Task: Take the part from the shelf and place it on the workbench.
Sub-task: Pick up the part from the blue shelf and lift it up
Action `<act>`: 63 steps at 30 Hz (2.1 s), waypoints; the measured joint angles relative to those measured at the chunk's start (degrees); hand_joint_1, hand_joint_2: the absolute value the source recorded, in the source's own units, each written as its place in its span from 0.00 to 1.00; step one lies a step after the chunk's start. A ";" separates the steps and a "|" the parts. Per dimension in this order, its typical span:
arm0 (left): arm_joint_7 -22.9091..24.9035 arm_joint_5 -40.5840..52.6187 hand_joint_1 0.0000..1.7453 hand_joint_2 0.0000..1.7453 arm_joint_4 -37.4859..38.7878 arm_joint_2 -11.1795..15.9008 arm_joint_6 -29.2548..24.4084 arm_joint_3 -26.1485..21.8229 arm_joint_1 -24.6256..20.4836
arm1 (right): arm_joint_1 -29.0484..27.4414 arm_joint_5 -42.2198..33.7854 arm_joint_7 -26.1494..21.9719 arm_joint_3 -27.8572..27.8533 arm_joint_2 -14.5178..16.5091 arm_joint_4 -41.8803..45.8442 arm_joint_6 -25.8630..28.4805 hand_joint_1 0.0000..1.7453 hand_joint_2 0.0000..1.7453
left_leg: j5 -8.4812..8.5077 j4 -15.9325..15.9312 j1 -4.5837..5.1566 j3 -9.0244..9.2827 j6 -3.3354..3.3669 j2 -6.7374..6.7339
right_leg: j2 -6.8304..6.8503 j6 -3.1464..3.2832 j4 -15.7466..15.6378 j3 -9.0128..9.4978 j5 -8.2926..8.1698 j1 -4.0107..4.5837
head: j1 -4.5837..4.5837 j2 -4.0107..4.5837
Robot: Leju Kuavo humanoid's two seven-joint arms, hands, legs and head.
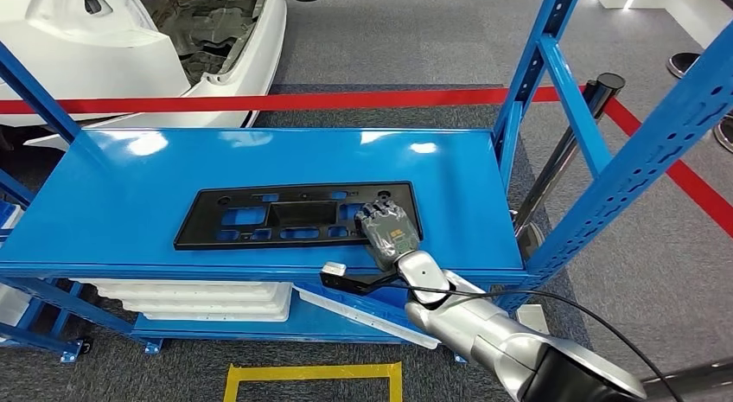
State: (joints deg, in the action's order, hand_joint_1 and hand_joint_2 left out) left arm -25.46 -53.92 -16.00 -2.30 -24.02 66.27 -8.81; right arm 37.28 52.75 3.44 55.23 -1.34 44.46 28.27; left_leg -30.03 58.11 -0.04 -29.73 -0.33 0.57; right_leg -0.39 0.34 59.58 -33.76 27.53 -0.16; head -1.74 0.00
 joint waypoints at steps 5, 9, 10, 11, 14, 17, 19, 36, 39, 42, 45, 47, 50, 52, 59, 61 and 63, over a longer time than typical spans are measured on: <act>0.00 -0.01 0.00 0.00 0.00 0.02 -0.01 -0.13 0.07 | 0.53 -0.02 0.10 -0.02 0.14 -0.50 0.08 1.00 1.00 | 0.00 0.00 0.00 0.03 0.00 0.00 | 0.00 0.00 -0.02 0.03 0.01 0.01 | 0.00 0.00; -0.03 -0.13 0.00 0.00 0.00 0.02 -0.11 -0.19 0.20 | 0.70 0.52 1.13 0.00 0.15 -0.69 0.93 1.00 1.00 | -0.01 0.00 0.00 0.04 0.00 0.00 | 0.00 0.00 -0.04 0.05 0.01 0.01 | -0.02 0.00; -0.07 -0.16 0.00 0.00 0.00 0.02 -0.15 -0.20 0.24 | 0.69 0.83 1.51 0.01 0.14 -0.70 1.24 1.00 1.00 | -0.01 0.00 0.00 0.04 0.00 0.00 | 0.00 0.00 -0.04 0.05 0.01 0.01 | -0.02 0.00; -0.11 -0.21 0.00 0.00 0.00 0.02 -0.17 -0.21 0.28 | 0.68 1.18 1.97 0.01 0.11 -0.70 1.61 1.00 1.00 | -0.01 0.00 0.00 0.04 0.00 0.00 | 0.00 0.00 -0.04 0.06 0.01 0.01 | -0.01 0.00; -0.30 -0.43 0.00 0.00 0.00 0.03 -0.24 -0.34 0.47 | 0.51 2.86 3.60 0.00 -0.14 -0.38 3.11 1.00 1.00 | 0.00 0.00 0.00 0.04 0.00 0.00 | 0.00 -0.01 -0.06 0.07 0.00 0.01 | -0.01 0.00; -0.50 -0.63 0.00 0.00 0.00 0.04 -0.54 -0.60 0.85 | -0.21 5.67 5.92 -0.17 -1.00 1.31 4.56 1.00 1.00 | 0.00 0.00 0.00 0.00 0.00 0.00 | 0.00 -0.03 -0.08 0.04 -0.02 0.00 | -0.03 0.00; -0.59 -0.71 0.00 0.00 0.00 0.04 -0.80 -0.74 1.05 | -0.79 8.38 7.74 -0.50 -1.94 3.60 5.48 1.00 1.00 | 0.00 0.01 0.00 -0.02 0.00 0.00 | -0.02 -0.03 -0.09 0.00 -0.03 -0.01 | -0.03 0.00; -1.47 -1.31 0.00 0.00 0.00 0.04 -1.16 -1.16 1.32 | -10.96 20.23 14.54 -8.42 -8.41 39.11 6.17 1.00 1.00 | -0.03 -0.12 -0.01 -0.08 0.02 0.00 | -0.02 -0.04 -0.25 -0.05 -0.01 0.02 | -0.02 0.00; -1.65 -1.38 0.00 0.00 0.00 0.04 -1.16 -1.16 1.35 | -13.72 21.00 15.18 -9.44 -8.75 44.77 5.53 1.00 1.00 | -0.03 -0.15 -0.01 -0.08 0.02 0.00 | -0.03 -0.04 -0.29 -0.05 -0.01 0.02 | -0.02 0.00; -1.84 -1.64 0.00 0.00 0.00 0.03 -1.16 -1.18 1.46 | -16.20 21.67 15.61 -9.98 -8.99 49.33 5.04 1.00 1.00 | -0.03 -0.17 -0.02 -0.09 0.02 0.00 | -0.02 -0.04 -0.32 -0.05 -0.01 0.03 | -0.02 0.00; -2.22 -1.87 0.00 0.00 0.00 0.01 -1.18 -1.30 1.57 | -18.66 22.61 15.87 -10.17 -9.13 53.31 4.92 1.00 1.00 | -0.03 -0.21 -0.02 -0.10 0.03 0.00 | -0.02 -0.04 -0.35 -0.04 -0.01 0.02 | -0.02 0.00; -2.57 -1.96 0.00 0.00 0.00 -0.01 -1.15 -1.43 1.60 | -20.00 23.35 15.94 -10.17 -9.19 55.44 4.77 1.00 1.00 | -0.03 -0.23 -0.02 -0.10 0.03 0.00 | -0.02 -0.04 -0.36 -0.04 -0.01 0.02 | -0.02 0.00; -2.75 -1.93 0.00 0.00 0.00 -0.02 -1.12 -1.56 1.62 | -21.30 24.00 16.05 -10.16 -9.32 57.87 4.42 1.00 1.00 | -0.03 -0.23 -0.01 -0.10 0.03 0.00 | -0.02 -0.04 -0.37 -0.04 -0.01 0.02 | -0.03 0.00; -2.74 -1.85 0.00 0.25 0.00 -0.02 -1.01 -1.57 1.62 | -22.08 24.54 16.14 -10.17 -9.42 59.23 3.95 1.00 1.00 | -0.03 -0.24 -0.01 -0.10 0.03 0.00 | -0.02 -0.04 -0.38 -0.04 -0.01 0.02 | -0.03 0.00; -2.73 -1.66 0.00 1.00 0.00 -0.02 -0.03 -1.57 1.60 | -24.99 25.77 16.16 -10.25 -9.67 62.75 1.92 1.00 1.00 | -0.03 -0.25 -0.02 -0.10 0.03 0.00 | -0.02 -0.04 -0.38 -0.04 -0.01 0.02 | -0.03 0.00; -2.74 -1.64 0.00 1.00 0.00 -0.03 0.00 -1.57 1.58 | -25.25 25.79 16.16 -10.33 -9.79 63.23 1.79 1.00 1.00 | -0.03 -0.25 -0.02 -0.10 0.03 0.00 | -0.02 -0.04 -0.39 -0.04 -0.01 0.02 | -0.03 0.00; -2.78 -1.55 0.00 1.00 0.00 -0.04 0.01 -1.57 1.57 | -25.34 25.79 16.17 -10.36 -9.87 63.52 1.50 1.00 1.00 | -0.03 -0.25 -0.01 -0.10 0.03 0.00 | -0.02 -0.05 -0.39 -0.03 -0.01 0.02 | -0.03 0.00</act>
State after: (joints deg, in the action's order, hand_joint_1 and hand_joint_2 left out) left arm -28.24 -55.47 -16.00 -2.33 -24.01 64.70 -7.24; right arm 11.94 78.53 19.62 44.87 -11.21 107.98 29.77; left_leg -30.06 57.86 -0.06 -29.83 -0.31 0.57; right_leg -0.41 0.30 59.19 -33.79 27.52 -0.13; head -1.77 0.00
